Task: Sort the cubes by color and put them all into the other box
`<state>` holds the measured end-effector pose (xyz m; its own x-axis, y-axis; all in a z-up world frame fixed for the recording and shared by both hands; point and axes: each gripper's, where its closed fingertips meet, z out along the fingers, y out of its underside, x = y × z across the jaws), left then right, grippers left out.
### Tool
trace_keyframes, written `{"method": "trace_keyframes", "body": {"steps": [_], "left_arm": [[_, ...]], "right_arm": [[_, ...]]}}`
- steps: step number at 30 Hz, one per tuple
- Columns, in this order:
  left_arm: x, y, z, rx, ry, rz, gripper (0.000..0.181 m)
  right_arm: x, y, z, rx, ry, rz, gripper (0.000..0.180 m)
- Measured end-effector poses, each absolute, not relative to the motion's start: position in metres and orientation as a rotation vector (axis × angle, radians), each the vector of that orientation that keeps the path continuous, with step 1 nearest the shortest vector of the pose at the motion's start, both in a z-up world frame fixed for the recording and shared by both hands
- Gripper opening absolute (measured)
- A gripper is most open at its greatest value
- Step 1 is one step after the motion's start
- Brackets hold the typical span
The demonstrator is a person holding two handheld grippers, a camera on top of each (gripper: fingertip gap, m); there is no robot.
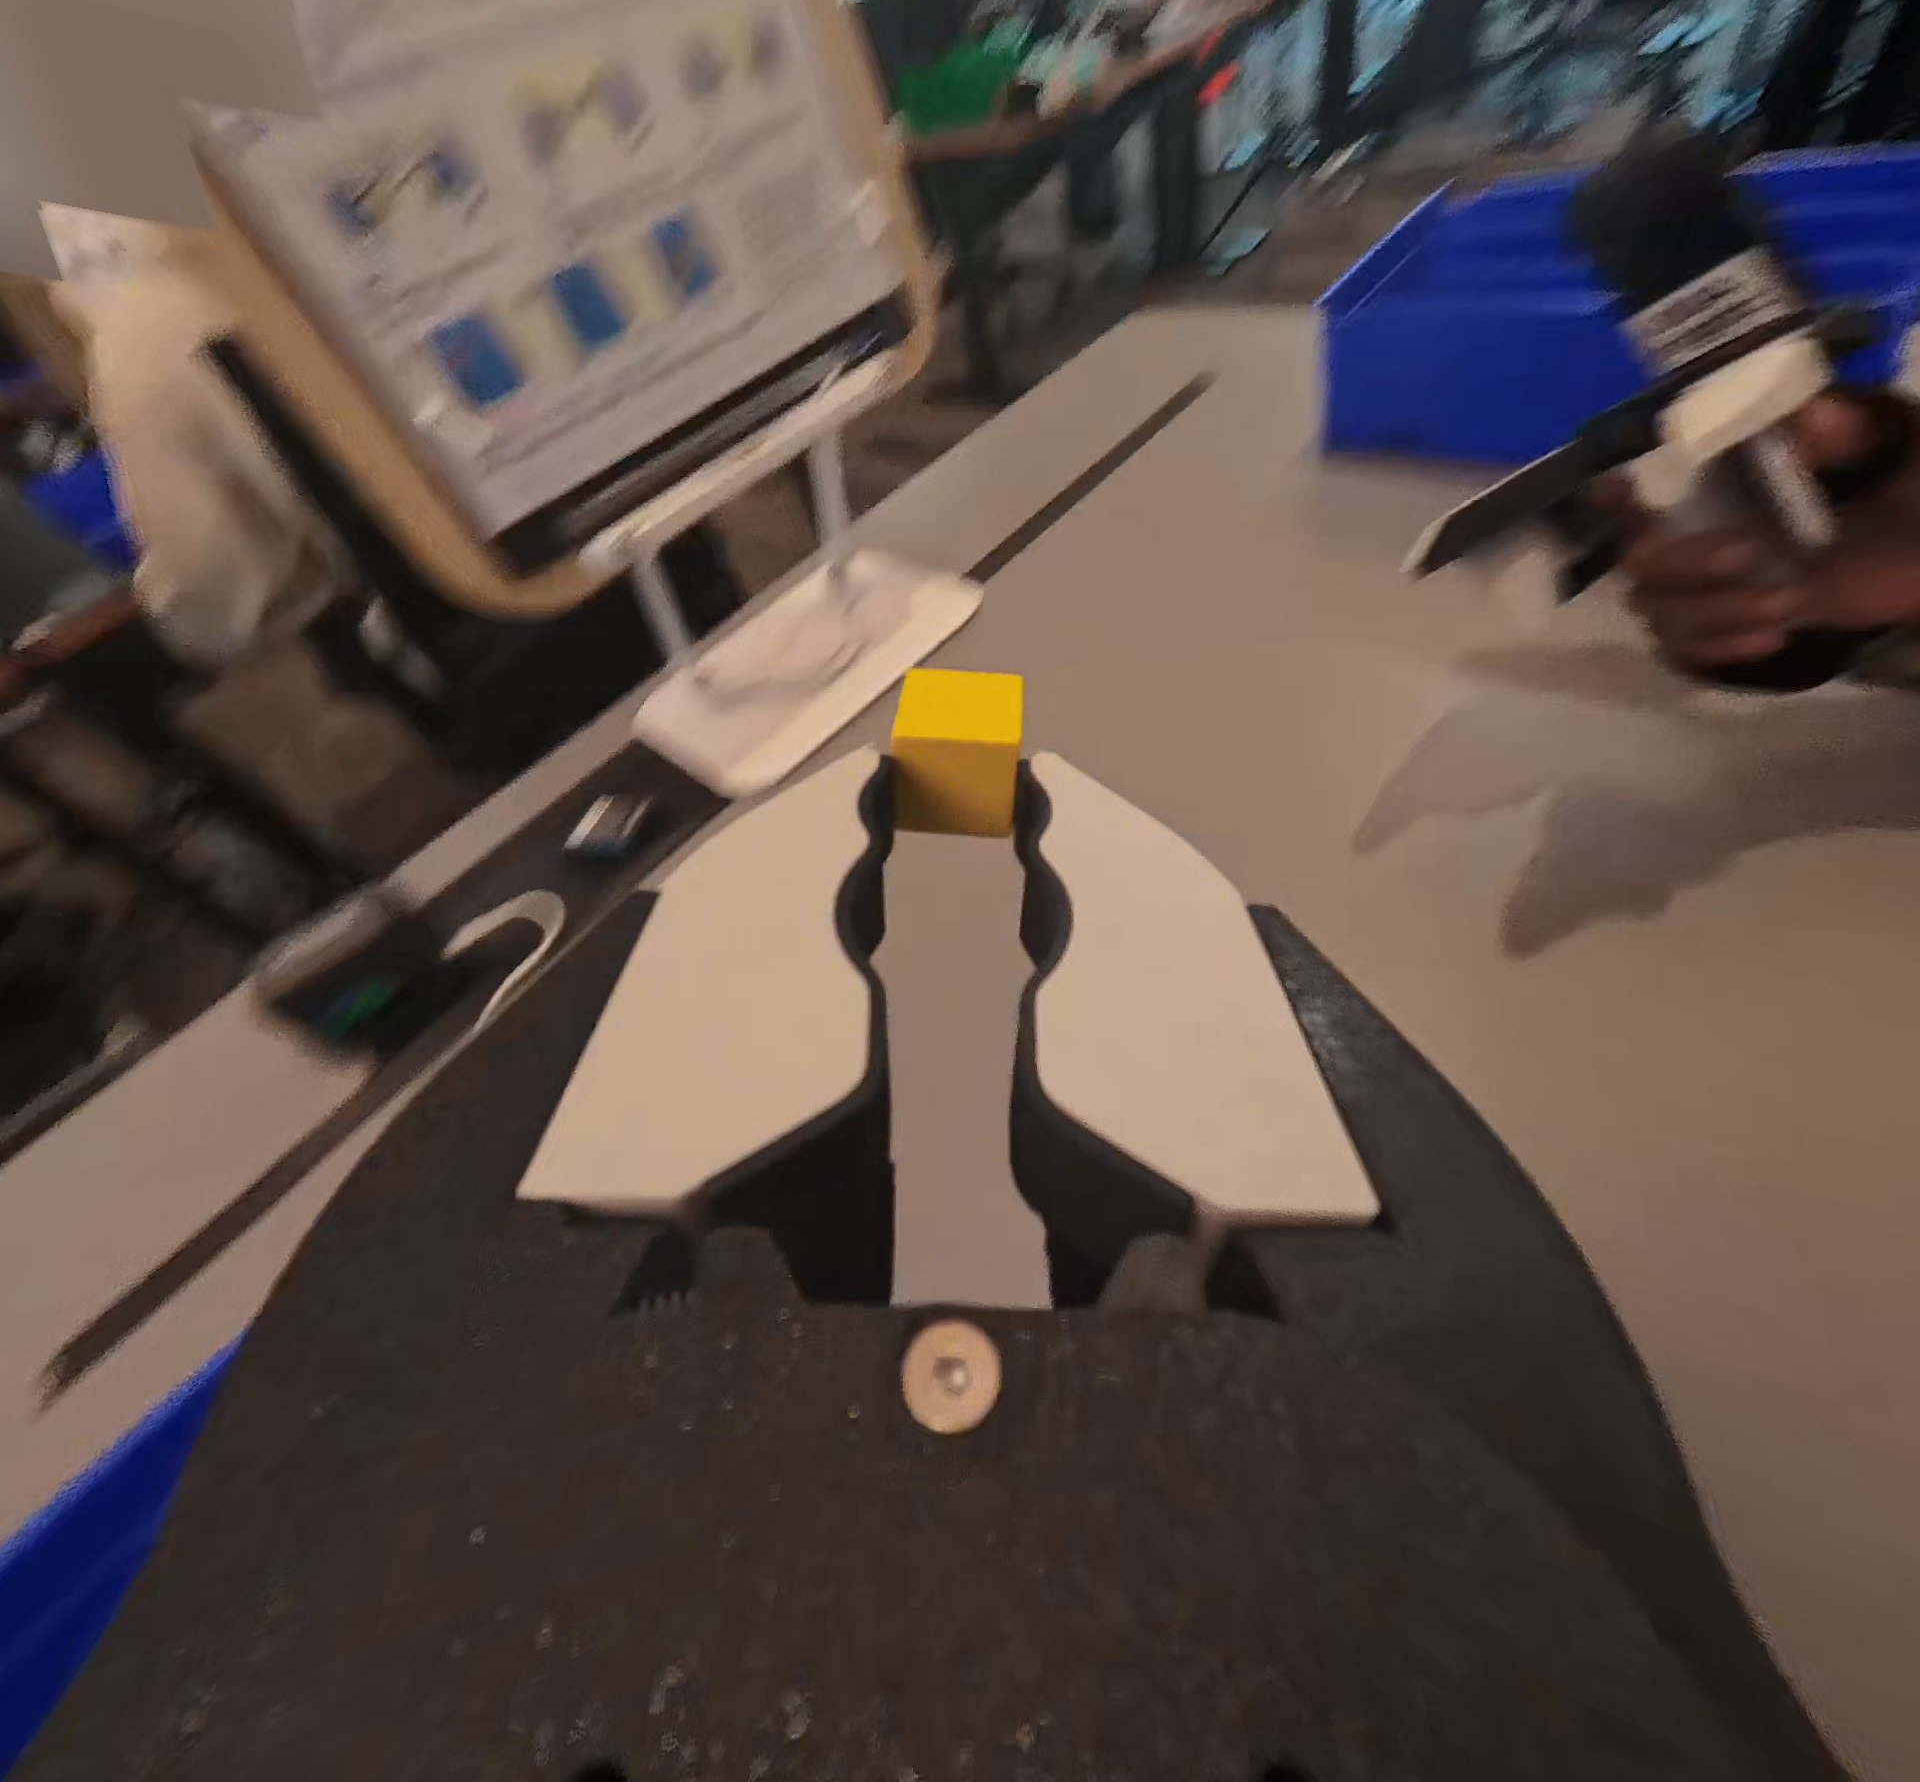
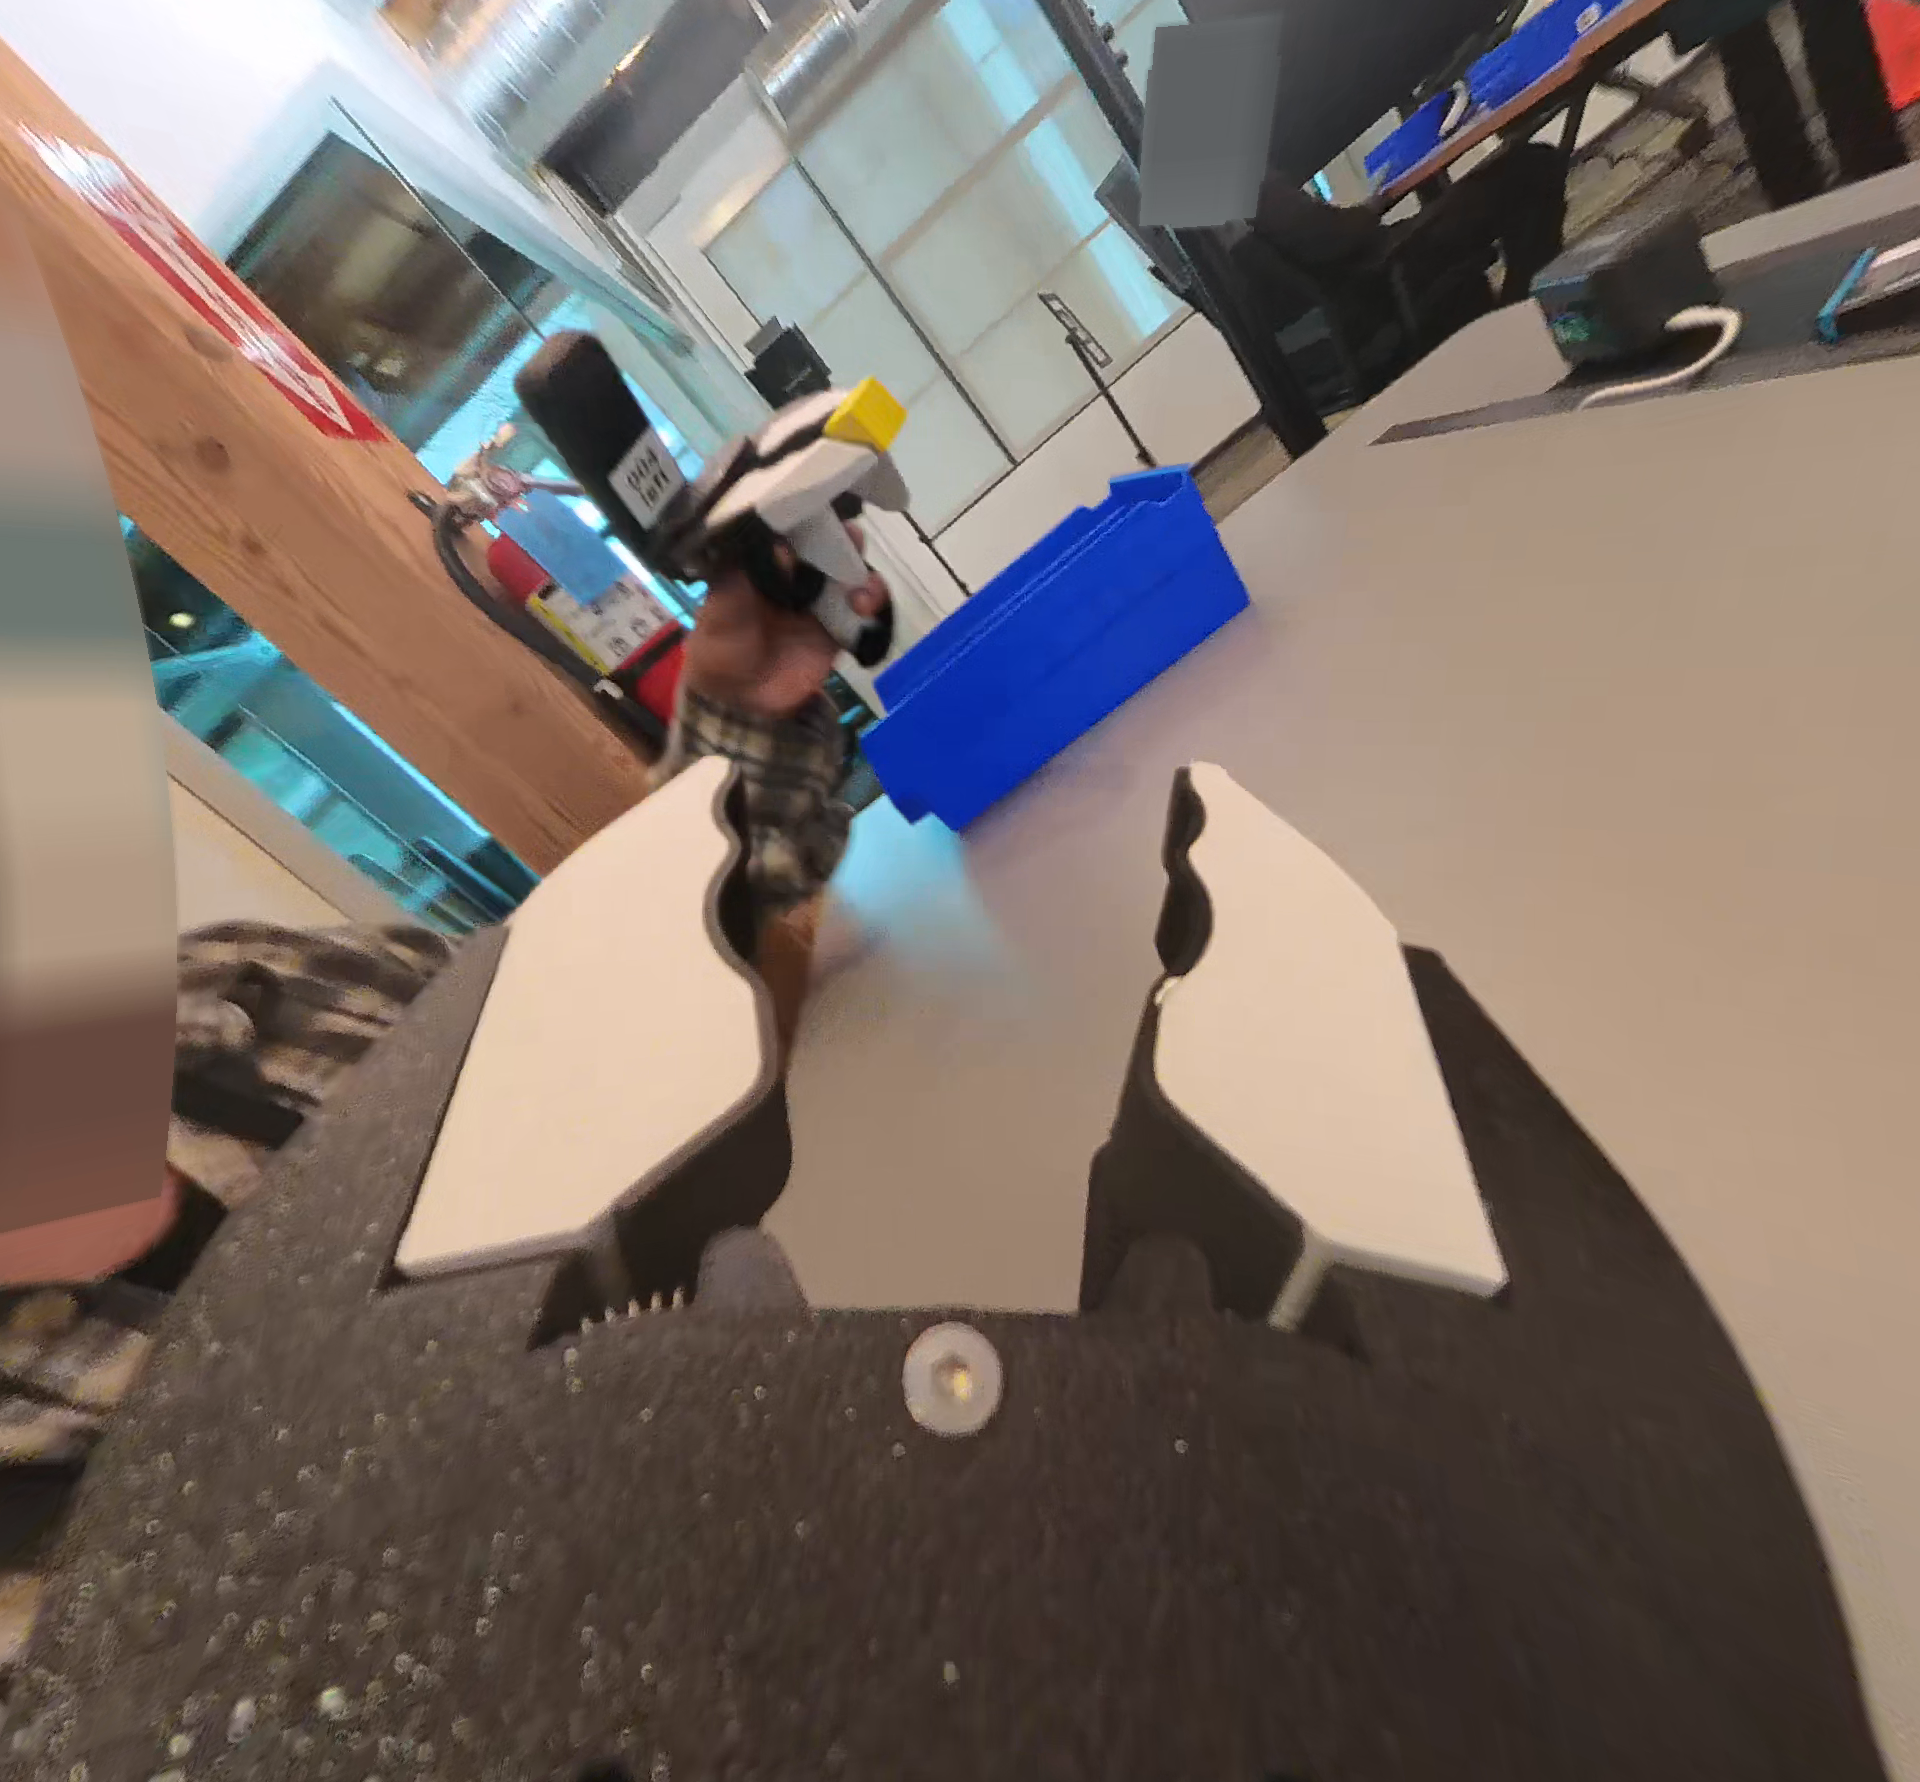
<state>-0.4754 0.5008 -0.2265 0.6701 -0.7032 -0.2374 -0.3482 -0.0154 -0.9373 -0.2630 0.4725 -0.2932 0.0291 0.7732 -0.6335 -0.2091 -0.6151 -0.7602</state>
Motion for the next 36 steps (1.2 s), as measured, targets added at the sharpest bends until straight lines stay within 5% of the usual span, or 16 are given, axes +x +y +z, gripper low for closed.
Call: {"method": "trace_keyframes", "body": {"steps": [8, 17, 20, 24, 30, 36], "left_arm": [[-0.328, 0.478, -0.268, -1.254, 1.050, -0.641, 0.021], [-0.318, 0.462, -0.288, -1.207, 1.130, -0.603, 0.021], [-0.317, 0.461, -0.288, -1.199, 1.136, -0.582, 0.021], [-0.314, 0.456, -0.287, -1.186, 1.135, -0.636, 0.023], [-0.302, 0.452, -0.296, -1.242, 1.118, -0.735, 0.064], [-0.295, 0.455, -0.315, -1.296, 1.128, -0.763, 0.068]], "right_arm": [[-0.298, 0.464, -0.273, -1.795, -0.449, 2.094, 0.065], [-0.333, 0.456, -0.282, -1.953, -0.547, 2.145, 0.046], [-0.339, 0.449, -0.281, -1.957, -0.600, 2.179, 0.023], [-0.333, 0.446, -0.279, -1.971, -0.682, 2.090, 0.022], [-0.232, 0.462, -0.249, -2.018, -0.706, 1.681, 0.023], [-0.045, 0.478, -0.257, -2.235, -0.654, 0.925, 0.023]]}}
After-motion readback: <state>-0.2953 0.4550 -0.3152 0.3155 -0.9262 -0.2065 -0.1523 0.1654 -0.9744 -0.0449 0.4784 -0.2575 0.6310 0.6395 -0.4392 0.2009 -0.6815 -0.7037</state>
